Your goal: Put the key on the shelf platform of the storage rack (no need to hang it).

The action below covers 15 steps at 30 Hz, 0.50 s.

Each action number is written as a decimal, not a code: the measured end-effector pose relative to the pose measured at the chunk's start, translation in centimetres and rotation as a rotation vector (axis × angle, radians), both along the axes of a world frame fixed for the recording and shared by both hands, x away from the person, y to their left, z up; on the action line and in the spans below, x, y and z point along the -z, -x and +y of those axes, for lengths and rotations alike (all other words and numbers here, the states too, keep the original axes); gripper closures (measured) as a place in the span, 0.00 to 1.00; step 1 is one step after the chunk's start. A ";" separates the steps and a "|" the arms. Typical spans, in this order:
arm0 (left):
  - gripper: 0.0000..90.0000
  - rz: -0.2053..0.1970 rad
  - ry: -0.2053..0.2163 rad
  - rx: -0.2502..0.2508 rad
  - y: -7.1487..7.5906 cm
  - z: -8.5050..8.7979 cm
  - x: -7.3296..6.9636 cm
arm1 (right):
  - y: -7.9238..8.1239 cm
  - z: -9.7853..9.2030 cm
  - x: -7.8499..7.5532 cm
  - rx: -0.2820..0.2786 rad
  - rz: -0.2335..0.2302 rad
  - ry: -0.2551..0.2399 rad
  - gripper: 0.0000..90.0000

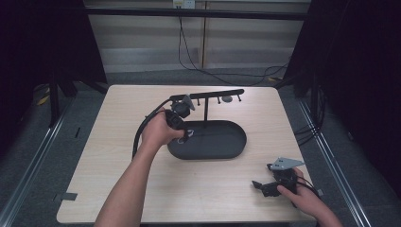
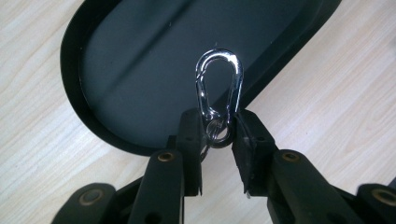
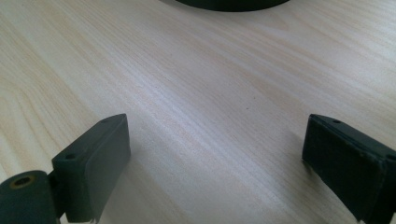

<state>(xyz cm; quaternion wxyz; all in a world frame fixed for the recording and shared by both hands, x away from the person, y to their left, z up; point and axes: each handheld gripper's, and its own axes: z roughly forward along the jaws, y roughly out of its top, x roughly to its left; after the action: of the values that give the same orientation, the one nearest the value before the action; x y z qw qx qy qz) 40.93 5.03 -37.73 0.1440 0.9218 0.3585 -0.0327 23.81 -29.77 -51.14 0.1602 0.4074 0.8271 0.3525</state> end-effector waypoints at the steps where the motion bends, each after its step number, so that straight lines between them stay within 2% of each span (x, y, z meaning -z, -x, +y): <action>1: 0.81 -0.001 0.001 -0.001 0.0 -0.1 0.1 | 0.0 0.0 0.0 -0.001 -0.001 0.000 0.08; 5: 0.81 -0.015 0.022 -0.011 -0.1 -0.3 0.4 | 0.0 0.0 0.0 0.000 0.000 0.000 0.08; 15: 0.81 -0.049 0.045 -0.049 -0.1 -0.4 1.1 | 0.0 0.0 0.0 -0.001 -0.001 0.000 0.08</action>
<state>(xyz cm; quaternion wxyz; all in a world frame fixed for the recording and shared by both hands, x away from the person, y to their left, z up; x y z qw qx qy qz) 41.06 4.61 -38.87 0.1743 0.9097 0.3766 -0.0145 23.82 -29.77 -51.14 0.1604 0.4070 0.8271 0.3528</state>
